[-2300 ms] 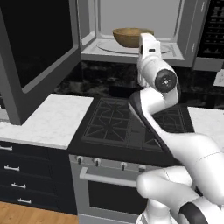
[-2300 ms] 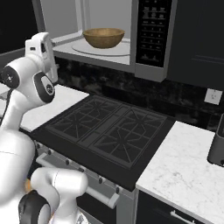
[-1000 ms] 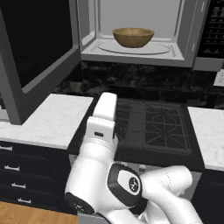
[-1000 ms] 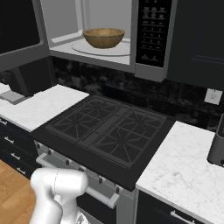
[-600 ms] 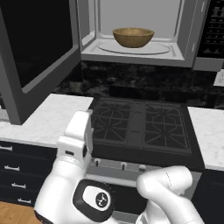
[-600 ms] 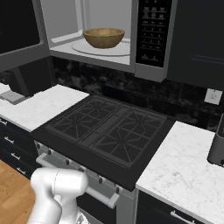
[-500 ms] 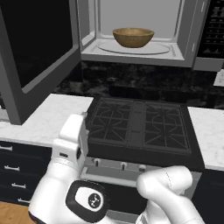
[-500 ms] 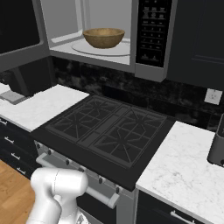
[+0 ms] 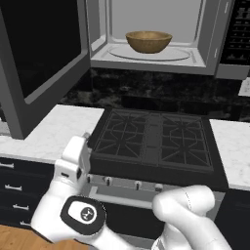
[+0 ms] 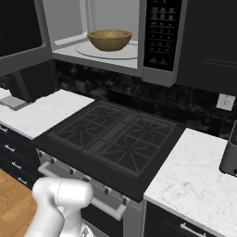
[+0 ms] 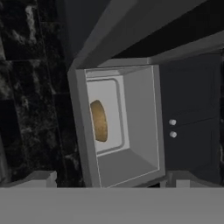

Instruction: Pick the bell pepper from the sink and place it in the bowl. Then pick the bowl and place it in the microwave. Then close the microwave door and press the start button.

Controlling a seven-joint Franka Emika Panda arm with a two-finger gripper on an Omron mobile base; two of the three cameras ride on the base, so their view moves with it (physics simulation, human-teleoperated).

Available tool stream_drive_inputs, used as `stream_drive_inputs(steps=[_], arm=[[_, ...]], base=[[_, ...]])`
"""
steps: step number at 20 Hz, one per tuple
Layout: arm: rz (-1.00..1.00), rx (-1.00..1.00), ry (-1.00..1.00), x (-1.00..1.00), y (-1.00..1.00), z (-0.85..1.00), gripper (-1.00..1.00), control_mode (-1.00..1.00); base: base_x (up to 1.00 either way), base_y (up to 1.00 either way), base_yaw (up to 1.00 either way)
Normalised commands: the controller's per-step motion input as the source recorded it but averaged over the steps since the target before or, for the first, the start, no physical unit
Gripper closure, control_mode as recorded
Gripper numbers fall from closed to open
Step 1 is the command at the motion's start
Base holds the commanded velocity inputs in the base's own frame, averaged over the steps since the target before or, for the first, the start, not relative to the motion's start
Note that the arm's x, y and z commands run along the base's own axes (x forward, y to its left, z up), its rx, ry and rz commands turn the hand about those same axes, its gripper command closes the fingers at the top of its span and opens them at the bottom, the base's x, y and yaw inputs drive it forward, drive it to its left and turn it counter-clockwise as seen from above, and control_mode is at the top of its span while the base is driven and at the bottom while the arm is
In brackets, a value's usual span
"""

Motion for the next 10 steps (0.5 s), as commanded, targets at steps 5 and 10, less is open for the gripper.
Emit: stream_drive_inputs(steps=[5, 10], arm=[[0.0, 0.0, -0.13, 0.69, 0.2, -0.35, -1.0, -1.0], [-0.01, 0.0, -0.16, 0.66, 0.37, -0.33, -1.0, -1.0]], base=[[0.0, 0.0, 0.0], [0.0, 0.0, 0.0]])
